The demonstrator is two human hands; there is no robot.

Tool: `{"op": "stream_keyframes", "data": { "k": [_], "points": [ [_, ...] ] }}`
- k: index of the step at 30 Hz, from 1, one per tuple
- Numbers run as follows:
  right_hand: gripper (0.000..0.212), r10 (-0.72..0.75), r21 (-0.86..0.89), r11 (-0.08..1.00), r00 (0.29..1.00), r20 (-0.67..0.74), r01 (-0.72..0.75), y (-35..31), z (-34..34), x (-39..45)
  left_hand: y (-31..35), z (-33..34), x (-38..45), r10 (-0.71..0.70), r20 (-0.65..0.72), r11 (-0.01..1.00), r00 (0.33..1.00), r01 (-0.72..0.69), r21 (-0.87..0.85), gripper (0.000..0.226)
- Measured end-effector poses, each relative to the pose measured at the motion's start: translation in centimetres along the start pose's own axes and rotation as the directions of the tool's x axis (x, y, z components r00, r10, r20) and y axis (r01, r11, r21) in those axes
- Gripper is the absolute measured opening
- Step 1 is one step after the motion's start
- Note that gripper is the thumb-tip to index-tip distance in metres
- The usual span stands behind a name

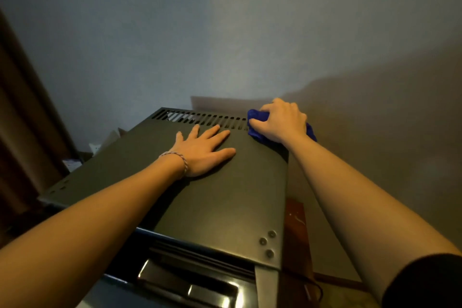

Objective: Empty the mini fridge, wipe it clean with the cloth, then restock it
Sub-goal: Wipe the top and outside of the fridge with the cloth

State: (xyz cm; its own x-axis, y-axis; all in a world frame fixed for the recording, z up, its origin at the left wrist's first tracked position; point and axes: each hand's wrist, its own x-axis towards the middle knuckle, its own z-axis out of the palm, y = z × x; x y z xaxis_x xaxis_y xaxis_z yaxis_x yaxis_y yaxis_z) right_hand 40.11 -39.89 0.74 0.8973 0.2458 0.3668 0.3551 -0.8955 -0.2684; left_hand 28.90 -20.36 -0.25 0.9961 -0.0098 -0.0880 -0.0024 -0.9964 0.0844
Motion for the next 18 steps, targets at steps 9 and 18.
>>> {"op": "stream_keyframes", "data": {
  "k": [9,18],
  "points": [
    [0.04,-0.078,0.178,0.98,0.995,-0.058,0.087,-1.8,-2.6,-10.5,1.3,0.2,-2.9,-0.102,0.002,0.995,0.995,0.102,0.022,0.066],
    [0.035,0.16,0.591,0.807,0.962,-0.221,0.001,-2.5,-3.3,-21.2,3.0,1.4,-9.2,-0.06,0.002,0.997,0.998,0.06,0.046,0.068]
  ]
}}
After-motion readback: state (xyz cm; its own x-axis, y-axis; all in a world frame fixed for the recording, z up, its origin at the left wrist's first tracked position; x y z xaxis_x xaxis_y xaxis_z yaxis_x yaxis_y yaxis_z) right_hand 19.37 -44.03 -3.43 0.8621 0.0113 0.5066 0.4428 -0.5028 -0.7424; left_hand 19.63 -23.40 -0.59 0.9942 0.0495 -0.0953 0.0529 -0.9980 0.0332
